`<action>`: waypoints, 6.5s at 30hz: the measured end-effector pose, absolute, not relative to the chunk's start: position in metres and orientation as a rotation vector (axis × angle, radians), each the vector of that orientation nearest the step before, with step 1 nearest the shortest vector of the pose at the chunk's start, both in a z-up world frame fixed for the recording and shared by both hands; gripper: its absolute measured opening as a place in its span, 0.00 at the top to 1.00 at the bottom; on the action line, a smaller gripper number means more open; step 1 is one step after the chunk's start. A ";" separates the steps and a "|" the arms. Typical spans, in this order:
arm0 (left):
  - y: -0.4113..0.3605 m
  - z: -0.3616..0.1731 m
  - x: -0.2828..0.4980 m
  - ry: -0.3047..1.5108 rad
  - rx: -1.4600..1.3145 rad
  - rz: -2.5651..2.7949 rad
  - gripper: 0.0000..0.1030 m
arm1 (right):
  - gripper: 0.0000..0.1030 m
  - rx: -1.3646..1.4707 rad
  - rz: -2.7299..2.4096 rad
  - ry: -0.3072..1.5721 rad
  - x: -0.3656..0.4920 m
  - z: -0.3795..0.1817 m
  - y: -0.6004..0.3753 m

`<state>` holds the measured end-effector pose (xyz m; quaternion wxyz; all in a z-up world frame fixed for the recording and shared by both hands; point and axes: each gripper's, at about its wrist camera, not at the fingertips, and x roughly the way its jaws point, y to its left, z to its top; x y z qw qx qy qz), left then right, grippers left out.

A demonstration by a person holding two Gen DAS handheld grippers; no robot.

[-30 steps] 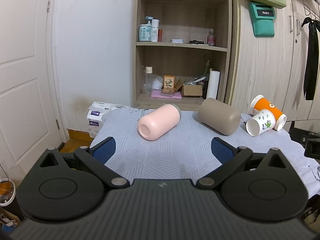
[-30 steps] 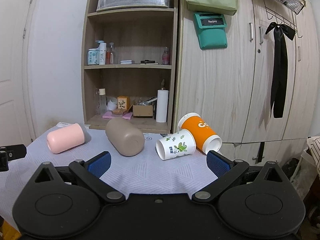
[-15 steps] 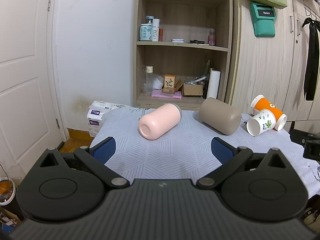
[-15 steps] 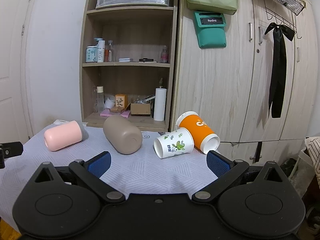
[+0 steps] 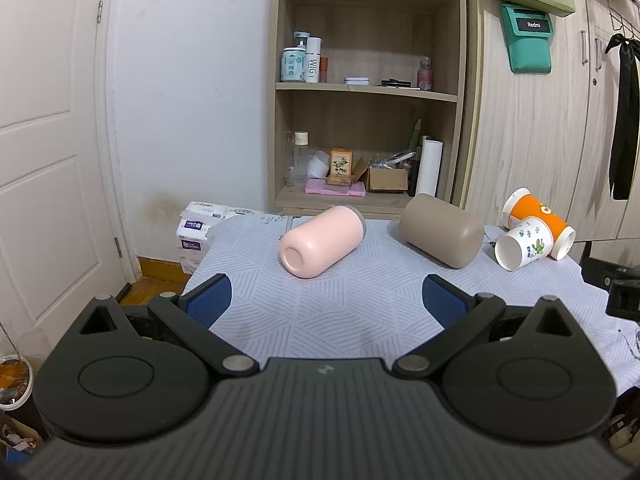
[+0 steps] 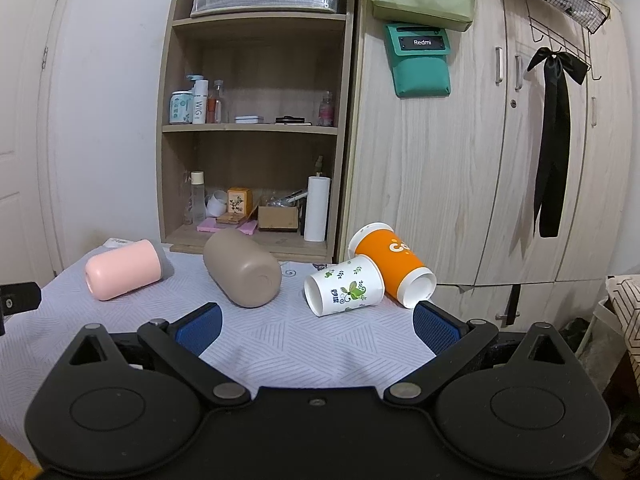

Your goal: Flip cup upright

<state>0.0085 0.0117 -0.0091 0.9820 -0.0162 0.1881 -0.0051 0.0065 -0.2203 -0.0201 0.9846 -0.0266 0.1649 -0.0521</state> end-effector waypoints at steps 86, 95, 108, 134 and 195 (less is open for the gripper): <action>0.089 -0.018 0.292 1.033 -0.166 -0.457 0.47 | 0.10 0.482 0.491 0.799 0.246 -0.089 -0.102; 0.086 -0.019 0.290 1.074 -0.200 -0.449 0.48 | 0.19 0.483 0.525 0.789 0.243 -0.090 -0.107; 0.060 -0.022 0.248 1.157 -0.229 -0.511 0.48 | 0.21 0.434 0.560 0.850 0.209 -0.084 -0.132; -0.033 -0.030 0.213 1.283 -0.241 -0.635 0.48 | 0.21 0.327 0.564 0.946 0.165 -0.073 -0.212; -0.022 -0.004 0.129 0.765 0.048 -0.779 0.41 | 0.28 -0.036 0.703 0.524 0.088 -0.047 -0.215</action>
